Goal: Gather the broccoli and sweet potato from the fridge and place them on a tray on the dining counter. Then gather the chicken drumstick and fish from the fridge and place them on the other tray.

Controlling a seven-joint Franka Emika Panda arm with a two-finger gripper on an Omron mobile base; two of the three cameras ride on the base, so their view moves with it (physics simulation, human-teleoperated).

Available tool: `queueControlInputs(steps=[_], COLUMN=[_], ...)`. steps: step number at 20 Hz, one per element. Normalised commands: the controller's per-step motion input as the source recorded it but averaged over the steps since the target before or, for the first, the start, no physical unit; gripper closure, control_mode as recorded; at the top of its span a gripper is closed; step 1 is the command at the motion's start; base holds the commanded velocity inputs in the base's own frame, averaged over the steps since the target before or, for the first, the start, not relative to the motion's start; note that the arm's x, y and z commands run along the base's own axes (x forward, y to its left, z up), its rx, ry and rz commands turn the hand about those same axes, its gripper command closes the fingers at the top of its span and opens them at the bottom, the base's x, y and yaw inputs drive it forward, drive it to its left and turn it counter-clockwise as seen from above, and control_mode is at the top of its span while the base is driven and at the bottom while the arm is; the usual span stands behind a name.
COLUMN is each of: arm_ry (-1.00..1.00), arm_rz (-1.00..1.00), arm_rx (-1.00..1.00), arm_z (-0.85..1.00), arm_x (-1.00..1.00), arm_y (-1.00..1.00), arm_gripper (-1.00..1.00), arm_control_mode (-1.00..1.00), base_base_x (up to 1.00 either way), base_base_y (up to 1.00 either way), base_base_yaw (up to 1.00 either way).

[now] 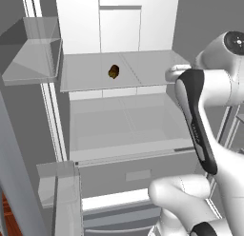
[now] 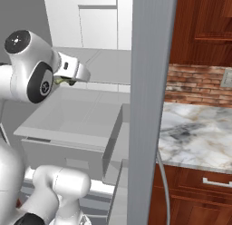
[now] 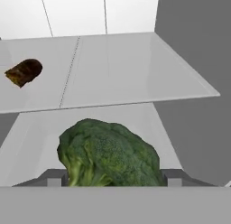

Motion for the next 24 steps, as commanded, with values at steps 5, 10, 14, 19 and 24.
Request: queueControlInputs(steps=[5,10,14,19,24], arm_ry=[-0.02,-0.1,-0.16,-0.12,-0.08], arm_rz=[0.01,0.0,0.0,0.01,0.02], arm_rx=[0.0,0.0,0.0,0.0,0.0], arm_z=[0.0,-0.01,-0.08,-0.11,-0.04], arm_x=[-0.35,-0.37,-0.32,-0.2,-0.23], arm_y=[0.07,0.14,0.09,0.03,0.04], arm_gripper=[1.0,1.0,1.0,1.0,1.0], arm_control_mode=[-1.0,-1.0,-1.0,-1.0,-1.0], base_base_x=[0.0,0.0,0.0,0.0,0.0], base_base_y=[0.0,0.0,0.0,0.0,0.0], base_base_yaw=[0.0,0.0,0.0,0.0,0.0])
